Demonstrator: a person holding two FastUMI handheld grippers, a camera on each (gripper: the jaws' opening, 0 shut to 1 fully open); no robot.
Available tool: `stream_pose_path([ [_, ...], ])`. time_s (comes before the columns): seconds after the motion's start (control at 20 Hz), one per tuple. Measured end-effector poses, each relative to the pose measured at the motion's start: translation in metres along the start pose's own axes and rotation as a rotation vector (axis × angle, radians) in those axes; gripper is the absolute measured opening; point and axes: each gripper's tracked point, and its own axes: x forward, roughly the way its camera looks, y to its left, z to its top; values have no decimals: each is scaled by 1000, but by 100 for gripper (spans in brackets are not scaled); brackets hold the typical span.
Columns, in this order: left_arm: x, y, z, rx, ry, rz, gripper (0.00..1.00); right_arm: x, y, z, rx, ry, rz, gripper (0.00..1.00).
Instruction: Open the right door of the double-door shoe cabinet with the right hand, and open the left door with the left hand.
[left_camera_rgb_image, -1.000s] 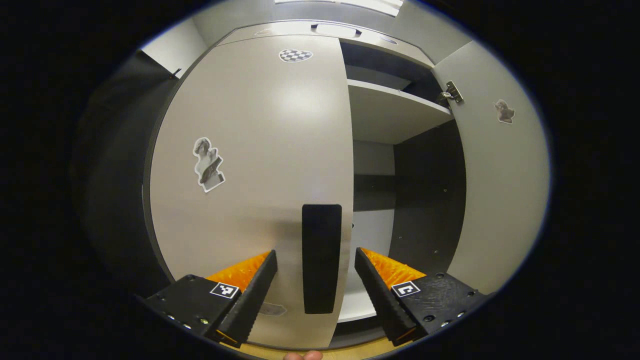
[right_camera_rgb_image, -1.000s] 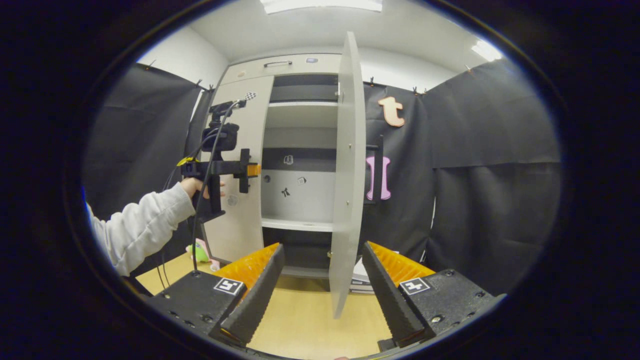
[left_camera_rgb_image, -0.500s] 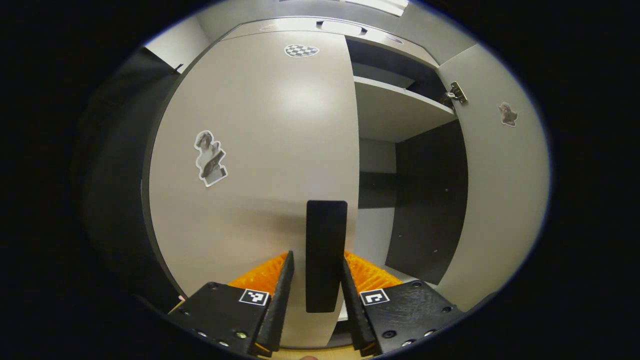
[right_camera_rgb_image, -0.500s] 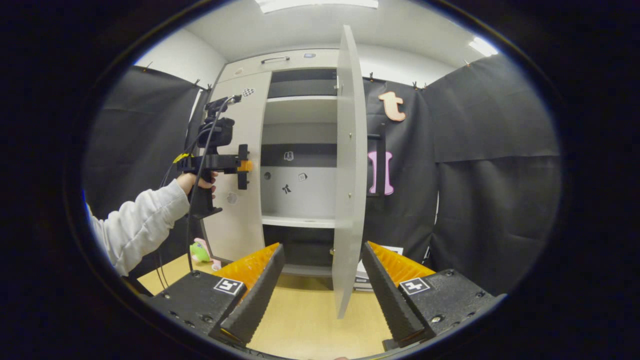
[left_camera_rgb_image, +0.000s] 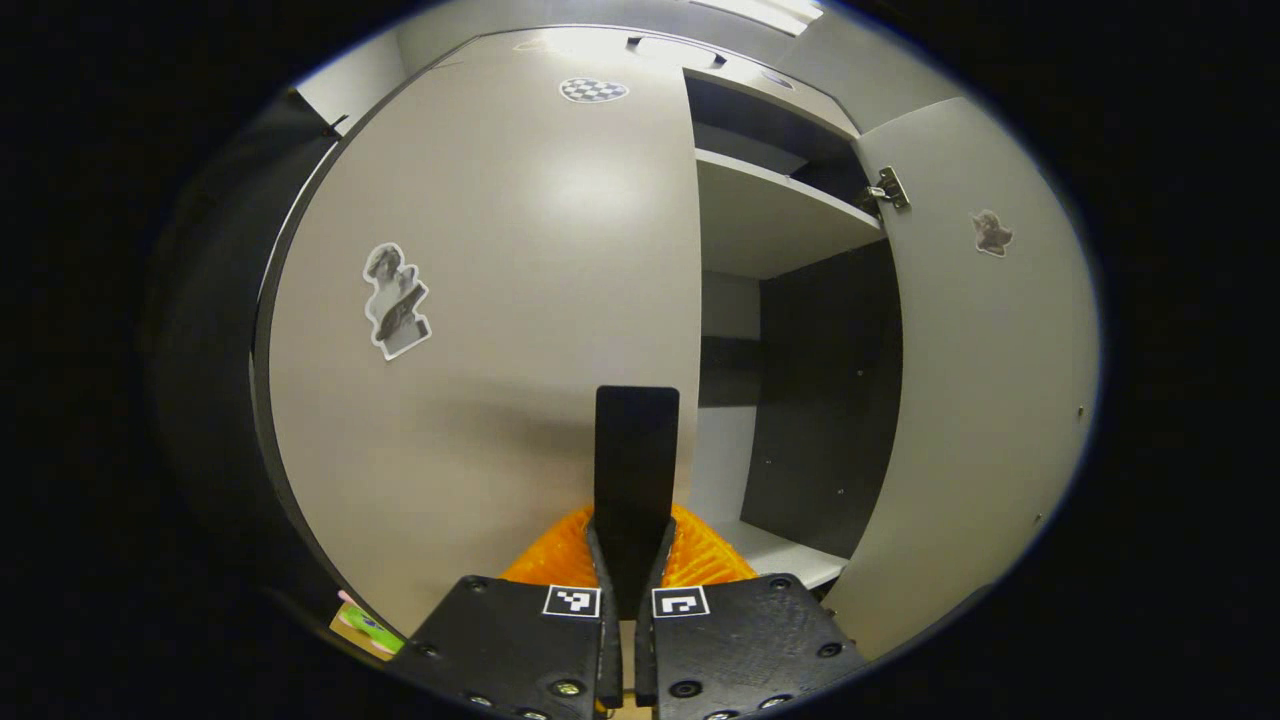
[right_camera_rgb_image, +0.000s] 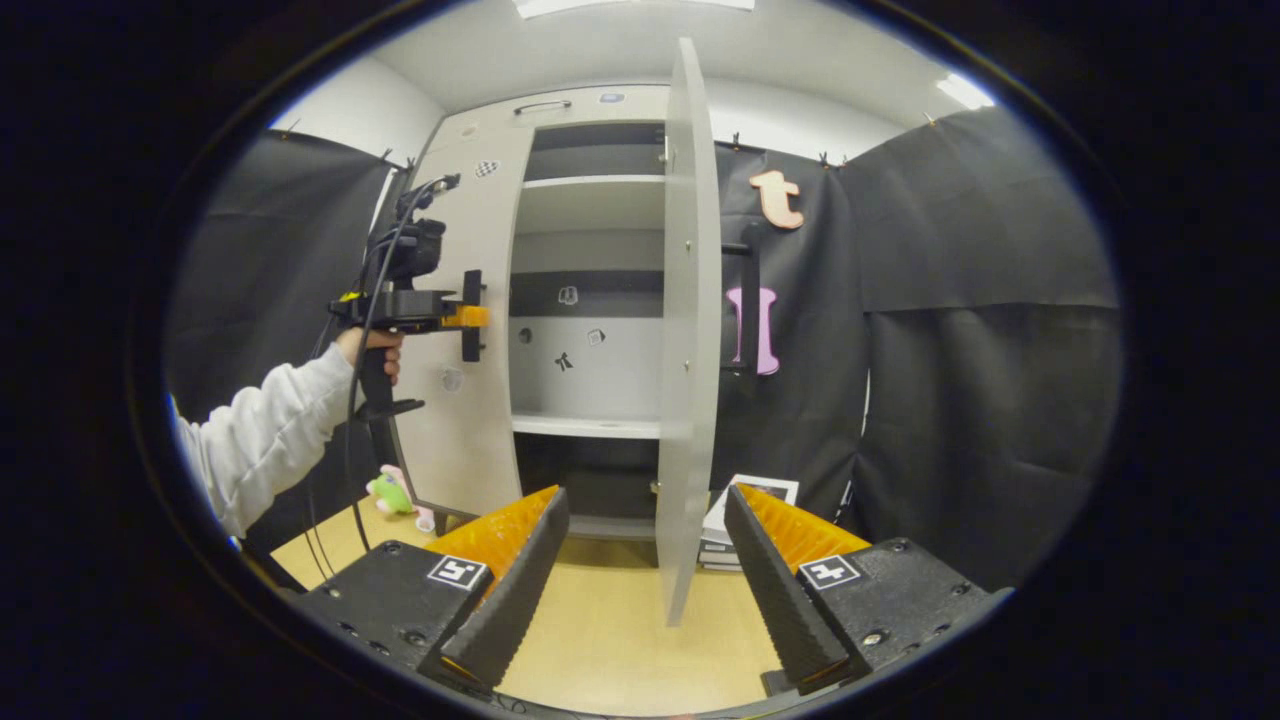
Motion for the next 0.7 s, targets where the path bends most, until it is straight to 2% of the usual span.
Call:
stream_pose_path([
  [0.15,-9,-2,3,17,-42,-19,5,-3,5,0,-5,1,7,98],
  [0.4,-46,-3,8,-3,-31,-49,5,-6,10,-3,-45,-1,6,99],
  [0.7,-95,14,5,22,-19,-33,4,-2,19,-1,-35,-6,27,99],
])
